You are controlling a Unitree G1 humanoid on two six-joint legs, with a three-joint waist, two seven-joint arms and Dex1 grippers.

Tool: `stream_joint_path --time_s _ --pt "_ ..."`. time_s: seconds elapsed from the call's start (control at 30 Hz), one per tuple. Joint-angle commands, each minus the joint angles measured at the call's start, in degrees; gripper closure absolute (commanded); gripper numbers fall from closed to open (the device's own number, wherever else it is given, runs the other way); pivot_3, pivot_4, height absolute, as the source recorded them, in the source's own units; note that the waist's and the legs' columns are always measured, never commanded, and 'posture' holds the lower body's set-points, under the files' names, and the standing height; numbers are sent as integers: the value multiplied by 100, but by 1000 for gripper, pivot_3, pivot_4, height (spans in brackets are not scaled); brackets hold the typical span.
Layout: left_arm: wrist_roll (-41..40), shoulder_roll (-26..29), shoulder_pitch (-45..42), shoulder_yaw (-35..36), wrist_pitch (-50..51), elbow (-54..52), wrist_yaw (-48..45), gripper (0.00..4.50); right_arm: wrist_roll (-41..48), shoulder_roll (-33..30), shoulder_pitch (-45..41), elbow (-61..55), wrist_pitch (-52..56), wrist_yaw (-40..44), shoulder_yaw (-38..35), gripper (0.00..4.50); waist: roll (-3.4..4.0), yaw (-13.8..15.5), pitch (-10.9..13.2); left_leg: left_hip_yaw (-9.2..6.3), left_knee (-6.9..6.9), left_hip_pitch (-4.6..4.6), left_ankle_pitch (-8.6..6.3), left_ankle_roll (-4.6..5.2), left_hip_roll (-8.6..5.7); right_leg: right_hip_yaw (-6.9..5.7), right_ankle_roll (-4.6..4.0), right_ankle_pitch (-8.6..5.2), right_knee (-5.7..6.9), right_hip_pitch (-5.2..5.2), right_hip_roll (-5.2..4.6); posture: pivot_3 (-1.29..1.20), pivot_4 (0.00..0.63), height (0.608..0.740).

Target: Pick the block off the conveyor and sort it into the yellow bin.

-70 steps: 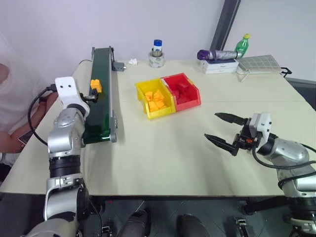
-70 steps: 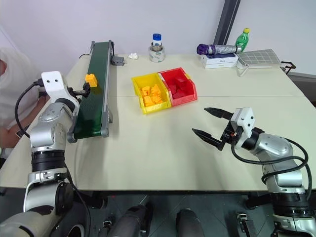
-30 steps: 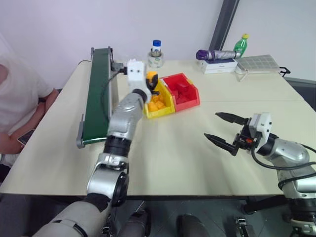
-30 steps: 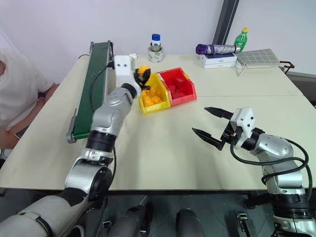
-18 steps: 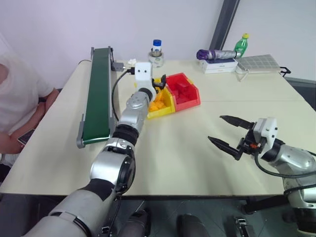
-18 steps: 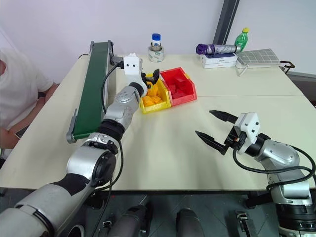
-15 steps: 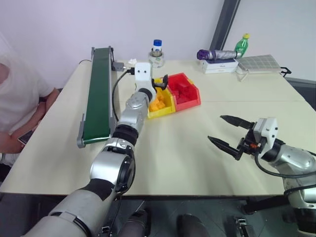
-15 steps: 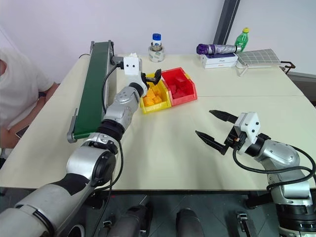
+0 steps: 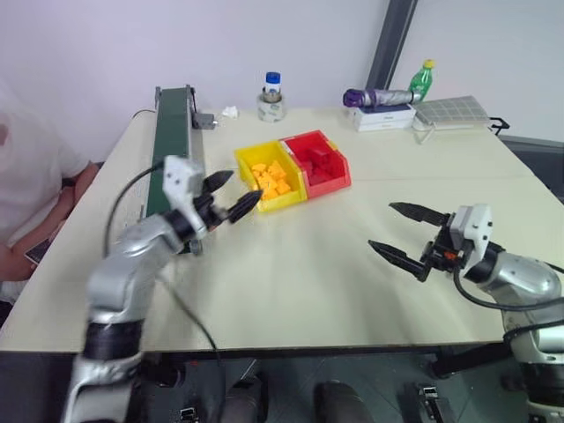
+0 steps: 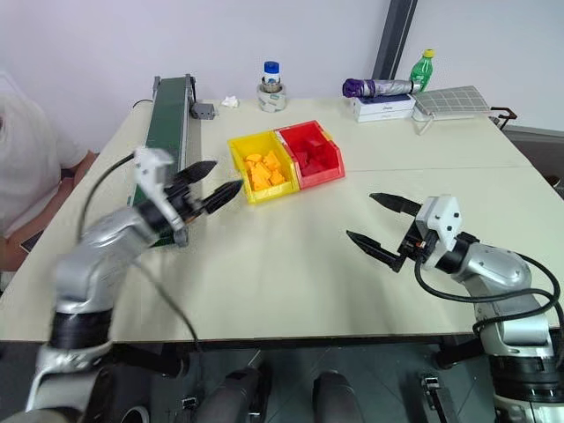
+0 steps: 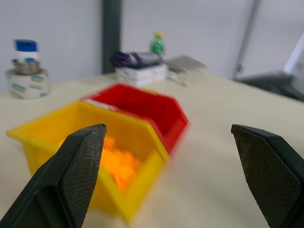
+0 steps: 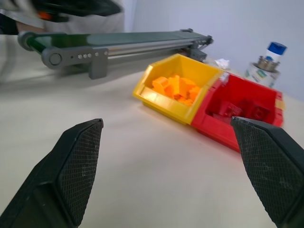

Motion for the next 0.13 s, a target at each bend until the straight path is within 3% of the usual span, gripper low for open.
stream_joint_path --time_s 0.03,0.13 --pt "-199 474 311 503 64 -369 -186 53 16 -28 -167 61 -109 114 -33 0 0 15 0 0 0 0 0 0 0 1 -2 1 0 1 -1 0 150 740" --pt "-3 829 381 702 -280 1 -354 53 23 -17 -230 130 -114 165 -22 0 0 38 0 0 -3 -2 -1 -1 1 2 -7 2 0 2 -3 0 150 740"
